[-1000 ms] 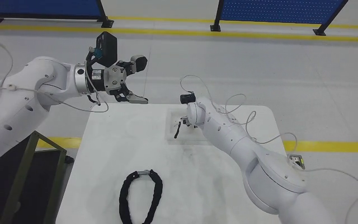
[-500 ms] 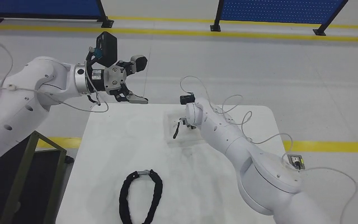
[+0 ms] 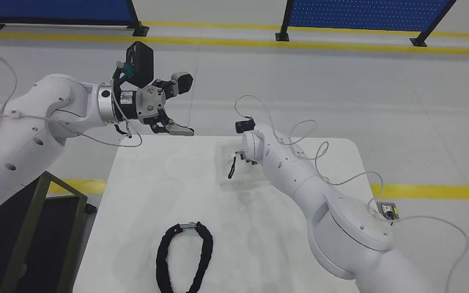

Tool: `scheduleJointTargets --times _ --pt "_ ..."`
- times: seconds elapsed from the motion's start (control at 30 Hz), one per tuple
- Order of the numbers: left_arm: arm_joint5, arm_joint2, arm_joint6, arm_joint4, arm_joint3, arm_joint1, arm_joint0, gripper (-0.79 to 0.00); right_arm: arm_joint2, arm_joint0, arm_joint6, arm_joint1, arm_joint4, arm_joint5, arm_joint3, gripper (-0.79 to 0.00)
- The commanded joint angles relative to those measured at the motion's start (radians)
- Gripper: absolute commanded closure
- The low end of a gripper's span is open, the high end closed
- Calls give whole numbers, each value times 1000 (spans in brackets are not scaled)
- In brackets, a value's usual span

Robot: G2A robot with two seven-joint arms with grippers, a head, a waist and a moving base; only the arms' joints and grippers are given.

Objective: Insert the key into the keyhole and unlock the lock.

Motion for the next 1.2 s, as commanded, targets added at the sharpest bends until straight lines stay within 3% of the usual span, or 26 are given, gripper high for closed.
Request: scheduleJointTargets --times 0.0,0.27,0.53,0.9,1.03,1.17 --pt "0 0 0 0 0 0 0 -785 -5 5 19 -1 -24 -3 -1 0" --pt "0 0 0 0 0 0 0 -785 -42 21 105 -8 -146 -10 -16 0" --pt "0 0 0 0 0 0 0 -785 -30 25 148 -5 -173 -24 1 0" --pt "0 0 0 0 0 0 0 -785 7 55 179 14 -171 -190 9 0" --pt "0 0 0 0 0 0 0 -785 8 63 191 21 -202 -172 7 0" --pt "0 0 0 0 0 0 0 -785 4 60 203 21 -240 -81 2 0"
